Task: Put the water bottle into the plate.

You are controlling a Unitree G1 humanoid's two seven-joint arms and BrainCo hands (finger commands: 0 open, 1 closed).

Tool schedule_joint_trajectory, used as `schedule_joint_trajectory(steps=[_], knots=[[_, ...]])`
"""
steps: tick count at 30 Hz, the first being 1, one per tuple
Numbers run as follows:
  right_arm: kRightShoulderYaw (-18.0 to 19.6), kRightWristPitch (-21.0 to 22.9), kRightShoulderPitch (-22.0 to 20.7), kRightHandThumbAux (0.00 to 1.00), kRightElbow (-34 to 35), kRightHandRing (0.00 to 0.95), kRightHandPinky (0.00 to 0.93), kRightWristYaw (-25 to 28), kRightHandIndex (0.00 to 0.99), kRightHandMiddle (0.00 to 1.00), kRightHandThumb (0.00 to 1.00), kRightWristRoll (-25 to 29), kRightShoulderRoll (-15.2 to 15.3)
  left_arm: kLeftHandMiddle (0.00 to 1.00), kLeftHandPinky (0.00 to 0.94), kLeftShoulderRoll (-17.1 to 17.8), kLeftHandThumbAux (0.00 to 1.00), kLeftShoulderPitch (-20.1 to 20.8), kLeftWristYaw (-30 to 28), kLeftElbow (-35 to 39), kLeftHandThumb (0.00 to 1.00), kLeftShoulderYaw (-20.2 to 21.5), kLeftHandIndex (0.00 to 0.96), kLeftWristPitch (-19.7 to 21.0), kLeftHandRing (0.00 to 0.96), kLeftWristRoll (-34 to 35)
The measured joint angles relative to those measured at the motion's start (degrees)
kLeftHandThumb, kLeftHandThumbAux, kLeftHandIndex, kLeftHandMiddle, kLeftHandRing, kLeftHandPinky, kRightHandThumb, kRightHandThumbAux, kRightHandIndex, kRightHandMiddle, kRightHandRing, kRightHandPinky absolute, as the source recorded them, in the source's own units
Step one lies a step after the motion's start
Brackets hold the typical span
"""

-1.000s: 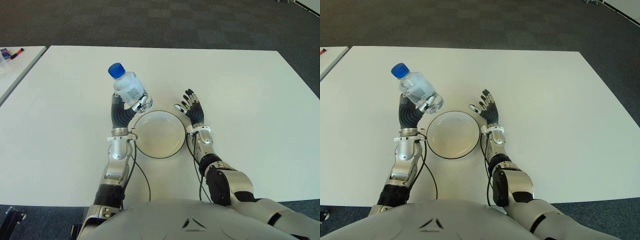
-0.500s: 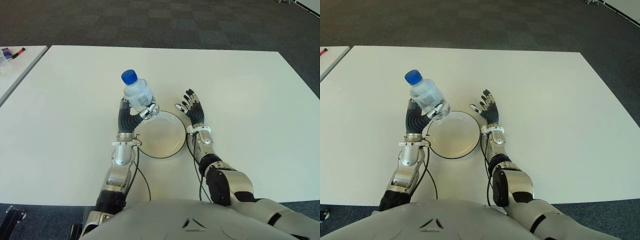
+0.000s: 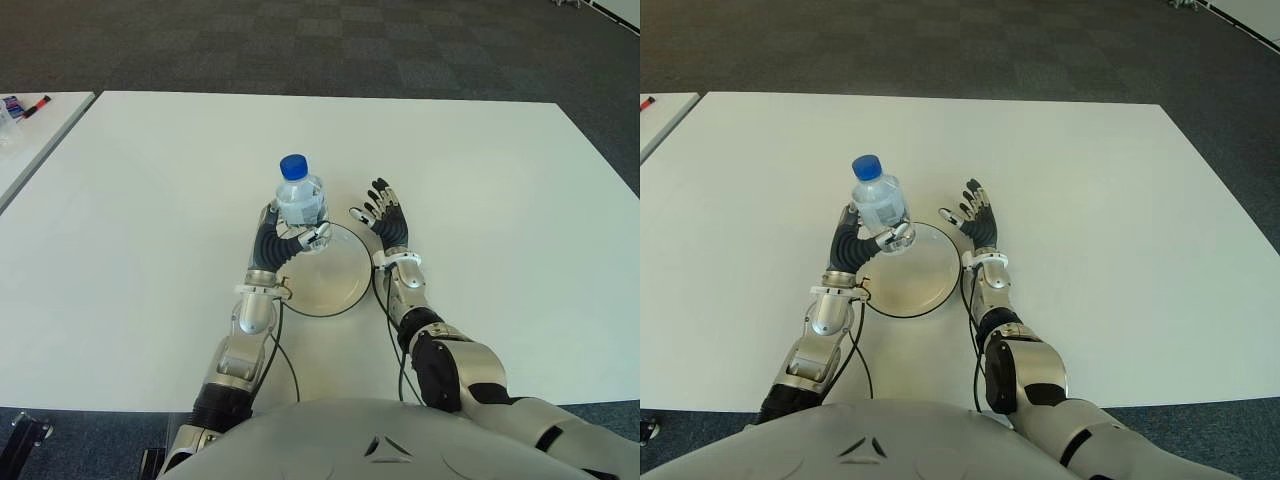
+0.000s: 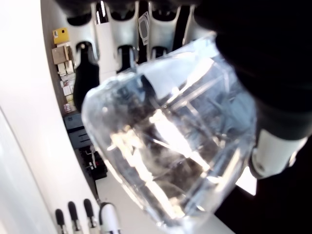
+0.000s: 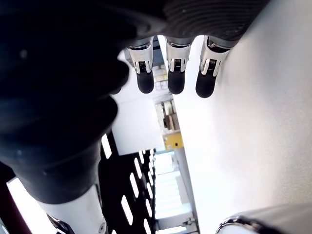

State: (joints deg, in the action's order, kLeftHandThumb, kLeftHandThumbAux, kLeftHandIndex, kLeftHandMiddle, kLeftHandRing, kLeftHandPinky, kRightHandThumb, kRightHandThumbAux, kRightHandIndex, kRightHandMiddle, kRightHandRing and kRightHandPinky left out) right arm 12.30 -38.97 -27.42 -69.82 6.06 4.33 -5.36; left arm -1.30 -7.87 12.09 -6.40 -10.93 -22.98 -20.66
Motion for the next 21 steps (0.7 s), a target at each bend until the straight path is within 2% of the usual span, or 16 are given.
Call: schedule_joint_trajectory(steps=[8, 21], knots=[[0.1, 0.0, -0.1, 0.897, 0.0, 0.073, 0.123, 0.0, 0.073, 0.075, 0.113, 0.1, -0.1, 0.543, 0.872, 1.6, 0.665, 1.0, 2.3, -5.4, 0.856, -0.7, 0.405, 0.0, 0.876, -4.1], [0.1, 0.0, -0.1, 0.894, 0.0, 0.075, 0.129, -0.2, 0.075, 0.078, 0.122, 0.1, -0.1, 0.543, 0.868, 3.4, 0.665, 4.9, 4.6, -11.8, 0.856, -1.3, 0.405, -0.8, 0.875, -5.3]])
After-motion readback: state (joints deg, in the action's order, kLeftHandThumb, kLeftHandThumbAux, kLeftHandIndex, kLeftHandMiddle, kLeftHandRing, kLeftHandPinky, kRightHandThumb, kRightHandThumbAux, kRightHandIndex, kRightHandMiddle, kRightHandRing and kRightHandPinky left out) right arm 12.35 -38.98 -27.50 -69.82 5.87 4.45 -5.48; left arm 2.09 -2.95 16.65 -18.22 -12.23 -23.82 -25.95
